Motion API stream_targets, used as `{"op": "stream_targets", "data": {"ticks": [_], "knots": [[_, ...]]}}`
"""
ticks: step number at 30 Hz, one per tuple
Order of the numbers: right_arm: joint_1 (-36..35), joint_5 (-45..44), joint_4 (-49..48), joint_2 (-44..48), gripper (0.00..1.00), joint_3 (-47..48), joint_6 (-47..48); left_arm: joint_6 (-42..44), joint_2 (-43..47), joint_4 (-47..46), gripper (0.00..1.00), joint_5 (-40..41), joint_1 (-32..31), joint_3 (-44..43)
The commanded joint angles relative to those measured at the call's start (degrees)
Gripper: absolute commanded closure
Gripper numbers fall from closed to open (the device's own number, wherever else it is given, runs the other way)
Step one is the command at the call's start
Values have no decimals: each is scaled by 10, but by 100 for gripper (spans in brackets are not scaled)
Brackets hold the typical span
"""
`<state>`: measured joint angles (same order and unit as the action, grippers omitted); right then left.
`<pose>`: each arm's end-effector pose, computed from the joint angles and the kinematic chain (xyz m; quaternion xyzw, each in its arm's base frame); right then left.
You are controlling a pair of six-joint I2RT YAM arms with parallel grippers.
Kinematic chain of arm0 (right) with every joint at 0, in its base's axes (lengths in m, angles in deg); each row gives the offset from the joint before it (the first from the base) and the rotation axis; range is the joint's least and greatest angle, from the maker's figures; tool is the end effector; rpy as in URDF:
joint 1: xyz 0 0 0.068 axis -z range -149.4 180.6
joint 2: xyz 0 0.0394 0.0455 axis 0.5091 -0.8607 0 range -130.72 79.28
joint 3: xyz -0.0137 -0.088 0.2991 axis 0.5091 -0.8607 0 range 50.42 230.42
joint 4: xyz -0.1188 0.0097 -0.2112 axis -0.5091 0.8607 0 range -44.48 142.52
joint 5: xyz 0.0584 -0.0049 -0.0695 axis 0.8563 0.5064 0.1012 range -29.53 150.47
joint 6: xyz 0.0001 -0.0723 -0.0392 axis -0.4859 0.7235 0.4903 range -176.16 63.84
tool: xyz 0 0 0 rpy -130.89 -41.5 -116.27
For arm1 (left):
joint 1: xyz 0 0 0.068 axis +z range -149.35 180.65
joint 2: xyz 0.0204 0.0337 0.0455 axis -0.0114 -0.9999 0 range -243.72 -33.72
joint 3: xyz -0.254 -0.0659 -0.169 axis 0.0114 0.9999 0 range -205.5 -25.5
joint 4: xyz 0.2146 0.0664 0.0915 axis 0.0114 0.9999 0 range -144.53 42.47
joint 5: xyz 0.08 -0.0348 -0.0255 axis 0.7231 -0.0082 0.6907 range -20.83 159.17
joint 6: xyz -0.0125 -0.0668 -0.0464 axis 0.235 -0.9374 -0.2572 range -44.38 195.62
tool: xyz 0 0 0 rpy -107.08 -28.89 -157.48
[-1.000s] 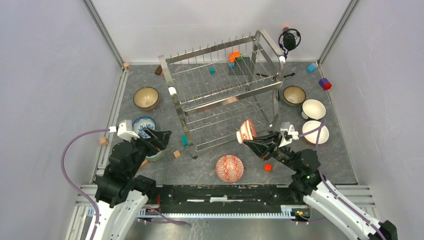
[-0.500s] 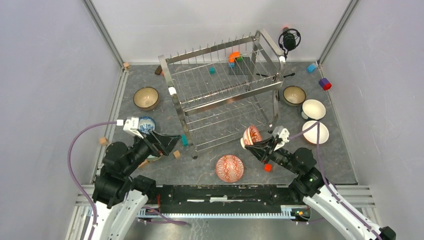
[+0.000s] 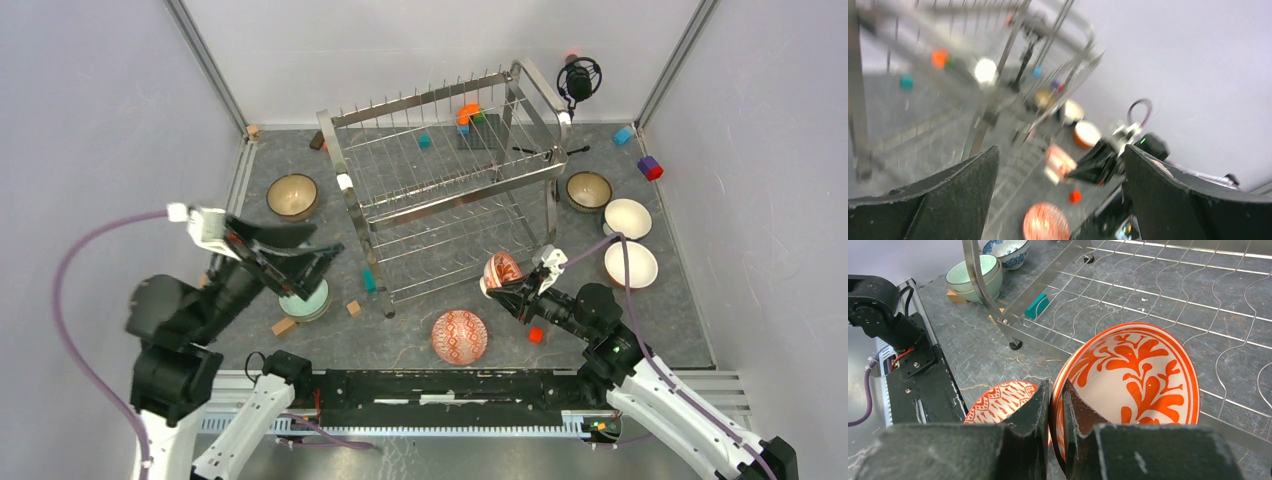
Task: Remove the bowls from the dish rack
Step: Place the bowl with the bowl.
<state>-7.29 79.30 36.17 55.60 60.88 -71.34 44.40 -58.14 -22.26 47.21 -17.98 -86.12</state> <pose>0.0766 0.0890 0.2333 -0.2514 0.6847 0.4079 0.5492 0.0187 -0.0345 0.4301 0.0649 0.6812 -0.4203 0.5959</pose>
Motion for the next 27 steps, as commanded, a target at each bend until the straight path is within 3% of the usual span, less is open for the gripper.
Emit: {"op": "stream_targets", "data": {"ticks": [1, 7, 11, 13, 16, 18, 19, 23, 27], "knots": [[-2, 0, -54, 7, 100, 55, 7, 6, -93, -123, 0, -45, 4, -129], [-2, 2, -6, 11, 100, 91, 37, -70, -206, -209, 0, -92, 3, -212], [-3, -1, 1, 1, 100, 99, 48, -70, -270, -198, 0, -92, -35, -276], [-2, 1, -7, -8, 100, 98, 46, -1, -305, -139, 0, -14, -139, -324], [-3, 2, -18, -14, 100, 95, 41, 179, -387, -25, 0, 273, -431, -414], [-3, 0, -14, -9, 100, 97, 41, 266, -429, -11, 0, 438, -573, -445], [-3, -3, -9, -2, 100, 98, 42, 282, -439, -14, 0, 478, -602, -453], [-4, -4, 23, 29, 100, 103, 51, 274, -416, -62, 0, 505, -652, -413], [-4, -9, 77, 55, 100, 116, 76, 240, -423, -30, 0, 613, -733, -379]]}}
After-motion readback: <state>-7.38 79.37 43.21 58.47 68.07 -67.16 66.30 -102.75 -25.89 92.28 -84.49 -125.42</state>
